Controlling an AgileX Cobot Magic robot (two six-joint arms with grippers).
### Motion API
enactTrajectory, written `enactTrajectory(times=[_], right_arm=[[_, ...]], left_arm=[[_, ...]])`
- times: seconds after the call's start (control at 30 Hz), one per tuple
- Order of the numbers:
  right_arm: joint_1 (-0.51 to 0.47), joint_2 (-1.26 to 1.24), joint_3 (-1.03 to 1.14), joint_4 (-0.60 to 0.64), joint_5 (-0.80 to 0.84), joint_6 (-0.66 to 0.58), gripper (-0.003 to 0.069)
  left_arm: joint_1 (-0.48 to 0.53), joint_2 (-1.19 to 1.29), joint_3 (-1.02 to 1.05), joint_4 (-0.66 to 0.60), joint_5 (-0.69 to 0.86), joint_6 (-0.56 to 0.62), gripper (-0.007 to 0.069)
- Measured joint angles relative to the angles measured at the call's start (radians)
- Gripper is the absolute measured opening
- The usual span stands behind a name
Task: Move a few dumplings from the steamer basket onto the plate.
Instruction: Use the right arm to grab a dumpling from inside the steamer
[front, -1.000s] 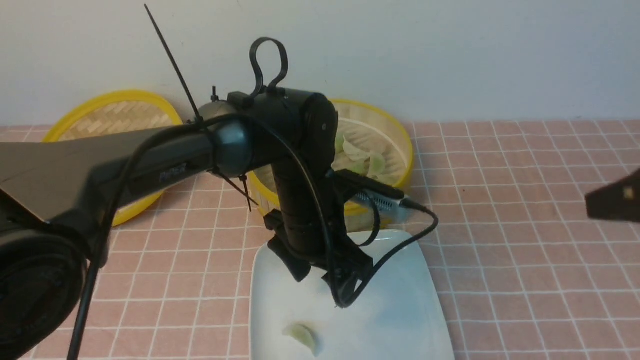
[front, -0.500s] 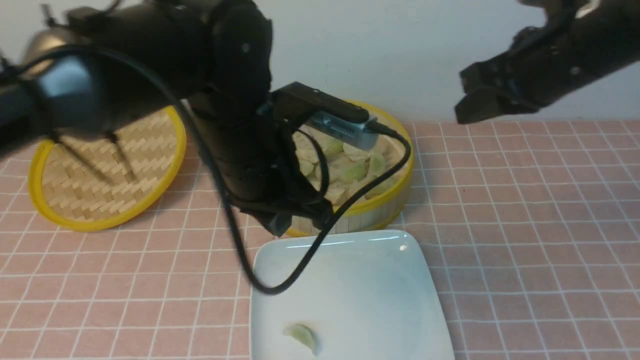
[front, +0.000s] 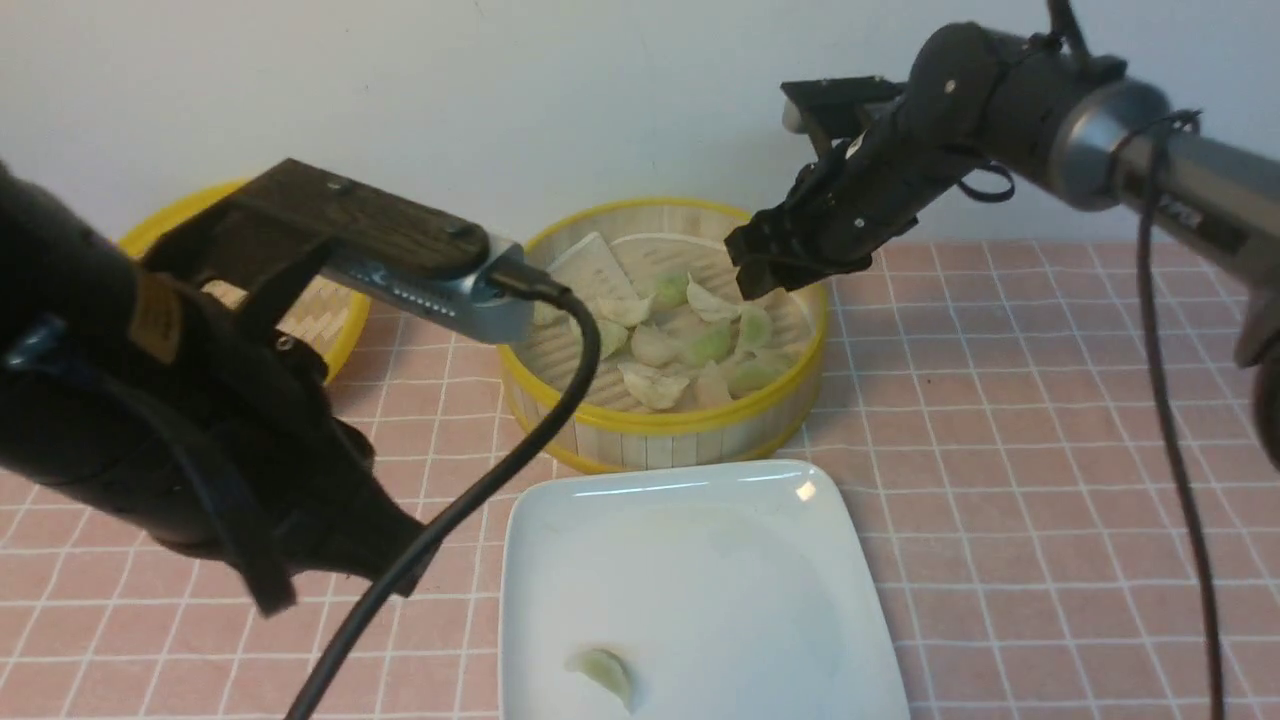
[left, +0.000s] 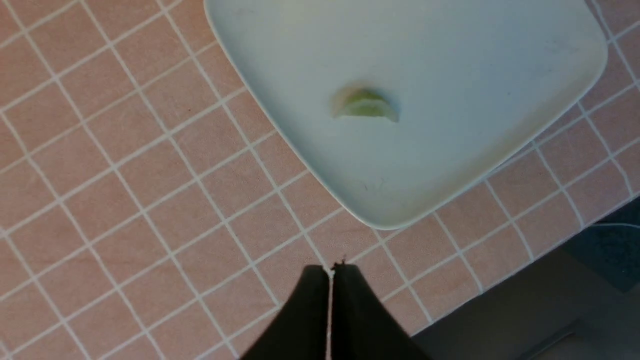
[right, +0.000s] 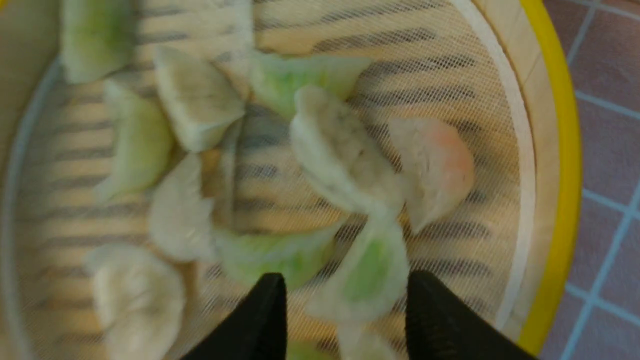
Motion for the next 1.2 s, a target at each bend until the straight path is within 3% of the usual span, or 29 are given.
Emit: enactTrajectory(times=[0.27, 0.37, 0.47, 0.63, 0.83, 1.2], right_arm=[[0.004, 0.134, -0.126, 0.004, 0.015, 0.039, 0.0343], [0.005, 0.142, -0.143, 0.001, 0.055, 0.057, 0.0279], [0.005, 0.143, -0.175, -0.014, 0.122, 0.073, 0.0118], [0.006, 0.152, -0.290, -0.066, 0.249, 0.088, 0.0004], [0.006, 0.127, -0.440, -0.068, 0.271, 0.136, -0.0002], [0.031, -0.048, -0.371, -0.041, 0.280, 0.161, -0.0002]], left_arm=[[0.000, -0.049, 0.005, 0.026, 0.012, 0.000, -0.0006], [0.000, -0.051, 0.005, 0.030, 0.012, 0.000, -0.0006], [0.000, -0.051, 0.005, 0.041, 0.012, 0.000, -0.0006], [0.000, -0.051, 0.005, 0.051, 0.012, 0.000, -0.0006], [0.000, -0.051, 0.005, 0.051, 0.012, 0.000, -0.0006], [0.000, -0.051, 0.005, 0.052, 0.012, 0.000, -0.0006]])
